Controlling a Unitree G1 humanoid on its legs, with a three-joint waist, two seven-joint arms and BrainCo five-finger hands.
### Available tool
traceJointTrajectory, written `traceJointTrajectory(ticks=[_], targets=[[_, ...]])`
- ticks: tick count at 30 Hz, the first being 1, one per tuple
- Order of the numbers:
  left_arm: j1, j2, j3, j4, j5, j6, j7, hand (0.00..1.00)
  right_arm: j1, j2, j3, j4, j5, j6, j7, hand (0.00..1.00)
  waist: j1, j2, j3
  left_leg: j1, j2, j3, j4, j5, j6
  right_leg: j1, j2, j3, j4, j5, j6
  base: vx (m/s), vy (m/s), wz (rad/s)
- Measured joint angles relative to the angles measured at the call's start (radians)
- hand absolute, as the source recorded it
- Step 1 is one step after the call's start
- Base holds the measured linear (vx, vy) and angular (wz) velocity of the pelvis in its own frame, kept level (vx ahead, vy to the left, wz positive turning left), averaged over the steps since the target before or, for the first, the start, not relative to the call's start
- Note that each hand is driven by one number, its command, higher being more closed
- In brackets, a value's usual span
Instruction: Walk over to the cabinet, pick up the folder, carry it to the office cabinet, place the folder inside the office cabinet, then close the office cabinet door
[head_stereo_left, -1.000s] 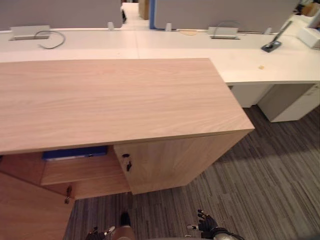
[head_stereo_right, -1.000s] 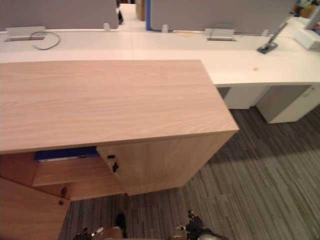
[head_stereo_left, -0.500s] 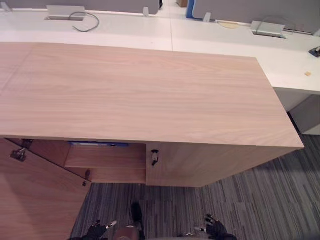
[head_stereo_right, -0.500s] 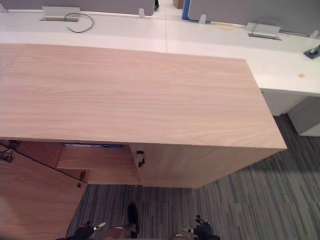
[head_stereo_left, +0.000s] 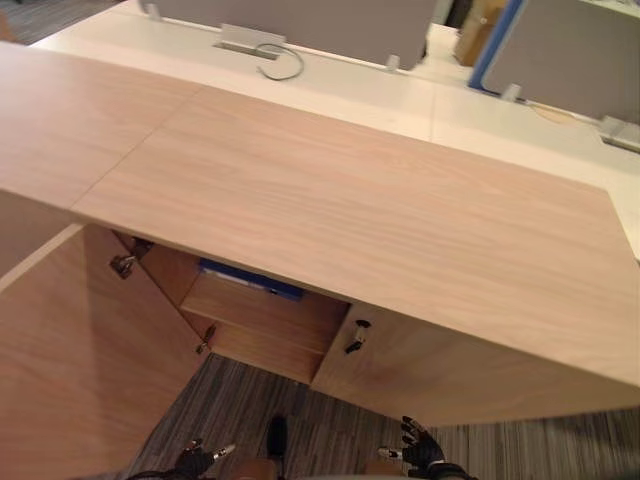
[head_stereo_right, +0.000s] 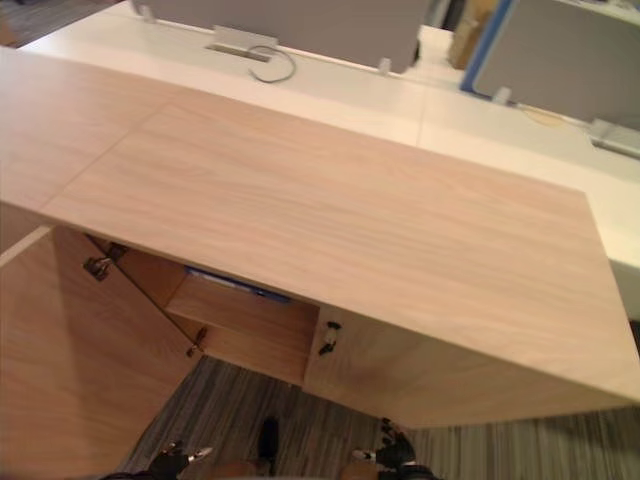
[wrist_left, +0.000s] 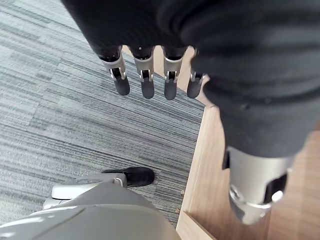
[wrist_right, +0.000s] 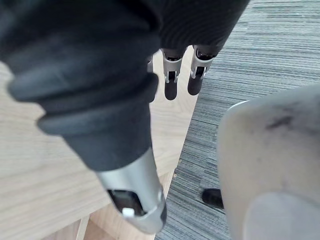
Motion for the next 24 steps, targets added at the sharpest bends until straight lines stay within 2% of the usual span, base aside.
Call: traceJointTrajectory(ticks=[2, 3, 7, 10, 11, 12, 13, 14, 15, 16, 17, 19, 20, 21, 22, 24], targets=[[0.009, 0.0, 0.007, 0.0, -0.001, 0.003, 0.001, 0.0, -0.002, -0.004, 0.003, 0.013, 0.0, 0.0, 0.006, 0.0, -0.003, -0.004, -0.01, 0.0, 0.013, -0.023, 0.003, 0.003, -0.02, 0.012, 0.017, -0.015, -0.035, 0.038, 0.016, 0.04, -0.286, 0.38], [0.02, -0.005, 0.014, -0.001, -0.003, 0.002, 0.0, 0.0, -0.003, -0.008, 0.001, 0.018, -0.001, 0.001, 0.015, 0.0, 0.007, -0.002, -0.013, 0.002, 0.043, -0.031, 0.003, 0.011, -0.043, 0.028, 0.048, -0.032, -0.059, 0.046, 0.003, 0.06, -0.342, 0.22], [0.027, -0.009, 0.042, 0.0, -0.007, 0.003, 0.0, 0.0, -0.002, -0.015, 0.008, 0.032, 0.007, 0.001, 0.02, 0.0, 0.01, -0.002, -0.009, 0.003, 0.1, -0.079, 0.012, 0.015, -0.079, 0.093, 0.124, -0.081, -0.123, 0.073, -0.033, 0.05, -0.233, 0.21], [0.015, -0.009, 0.042, -0.002, -0.012, 0.002, 0.0, 0.0, 0.002, -0.02, 0.02, 0.026, 0.011, 0.0, 0.026, 0.0, 0.008, 0.0, 0.002, -0.047, 0.109, -0.099, 0.08, 0.001, -0.09, 0.122, 0.139, -0.146, -0.14, 0.078, -0.04, 0.0, -0.133, 0.59], [0.008, -0.009, 0.042, -0.003, -0.014, 0.002, 0.0, 0.0, 0.003, -0.021, 0.02, 0.017, 0.014, -0.001, 0.028, 0.0, 0.008, 0.002, 0.012, -0.064, 0.111, -0.065, 0.11, -0.021, -0.079, 0.129, 0.14, -0.167, -0.14, 0.079, -0.041, -0.06, -0.063, 0.75], [-0.012, -0.01, 0.043, -0.002, -0.024, 0.003, 0.001, 0.0, 0.006, -0.02, 0.016, -0.007, 0.02, -0.001, 0.03, 0.0, 0.006, 0.006, 0.038, -0.107, 0.148, 0.089, 0.221, -0.093, -0.038, 0.146, 0.141, -0.208, -0.142, 0.08, -0.043, -0.06, -0.01, 0.63], [-0.017, -0.009, 0.044, -0.003, -0.031, 0.003, 0.003, 0.0, 0.012, -0.021, 0.015, -0.021, 0.022, -0.005, 0.031, 0.0, 0.005, 0.011, 0.048, -0.128, 0.182, 0.178, 0.293, -0.133, -0.019, 0.157, 0.141, -0.225, -0.144, 0.079, -0.044, -0.05, -0.023, 0.76], [-0.031, -0.009, 0.042, -0.005, -0.043, 0.003, 0.006, 0.0, 0.022, -0.032, 0.007, -0.04, 0.029, -0.006, 0.031, 0.0, 0.006, 0.024, 0.067, -0.158, 0.253, 0.327, 0.432, -0.205, 0.001, 0.175, 0.14, -0.258, -0.15, 0.072, -0.054, -0.01, 0.018, 0.68], [-0.035, -0.015, 0.037, -0.006, -0.045, 0.003, 0.009, 0.0, 0.026, -0.05, -0.006, -0.05, 0.032, -0.006, 0.03, 0.0, 0.007, 0.046, 0.077, -0.173, 0.301, 0.426, 0.545, -0.246, 0.003, 0.184, 0.139, -0.278, -0.149, 0.057, -0.051, 0.02, 0.057, 0.56], [-0.035, -0.022, 0.031, -0.006, -0.046, 0.004, 0.011, 0.0, 0.027, -0.06, -0.014, -0.054, 0.034, -0.005, 0.03, 0.0, 0.008, 0.063, 0.077, -0.17, 0.31, 0.456, 0.567, -0.269, -0.002, 0.182, 0.14, -0.283, -0.137, 0.047, -0.045, 0.04, 0.144, 0.5], [-0.039, -0.023, 0.02, -0.007, -0.046, 0.005, 0.012, 0.0, 0.021, -0.064, -0.03, -0.056, 0.035, -0.003, 0.026, 0.0, 0.008, 0.073, 0.087, -0.181, 0.296, 0.451, 0.57, -0.276, 0.0, 0.175, 0.126, -0.294, -0.105, 0.028, -0.033, 0.06, 0.182, 0.47], [-0.05, -0.011, -0.001, -0.024, -0.043, 0.01, 0.01, 0.0, 0.021, -0.056, -0.029, -0.056, 0.036, -0.002, 0.025, 0.0, 0.01, 0.055, 0.094, -0.187, 0.237, 0.441, 0.515, -0.256, 0.019, 0.158, 0.092, -0.309, -0.104, 0.025, -0.027, 0.08, 0.179, 0.49], [-0.055, -0.008, -0.002, -0.024, -0.043, 0.011, 0.01, 0.0, 0.019, -0.049, -0.03, -0.048, 0.037, -0.002, 0.02, 0.0, 0.012, 0.047, 0.091, -0.182, 0.19, 0.424, 0.454, -0.226, 0.03, 0.153, 0.077, -0.313, -0.114, 0.029, -0.033, 0.1, 0.143, 0.89], [-0.063, -0.011, -0.007, -0.029, -0.043, 0.012, 0.009, 0.0, 0.009, -0.043, -0.037, -0.024, 0.037, -0.001, 0.015, 0.0, -0.004, 0.041, 0.086, -0.153, 0.112, 0.388, 0.312, -0.152, 0.051, 0.151, 0.052, -0.333, -0.124, 0.048, -0.048, 0.1, 0.134, 1.02], [-0.064, -0.014, -0.011, -0.032, -0.043, 0.011, 0.009, 0.0, 0.003, -0.04, -0.041, -0.012, 0.038, -0.001, 0.008, 0.0, -0.007, 0.042, 0.085, -0.134, 0.087, 0.374, 0.249, -0.118, 0.055, 0.15, 0.046, -0.336, -0.123, 0.056, -0.049, 0.1, 0.121, 1.04], [-0.062, -0.015, -0.021, -0.031, -0.041, 0.013, 0.008, 0.0, -0.008, -0.014, -0.05, 0.006, 0.039, -0.001, -0.013, 0.0, 0.001, 0.042, 0.085, -0.048, 0.041, 0.325, 0.019, 0.009, 0.056, 0.145, 0.053, -0.357, -0.116, 0.069, -0.054, 0.09, 0.083, 0.72]])
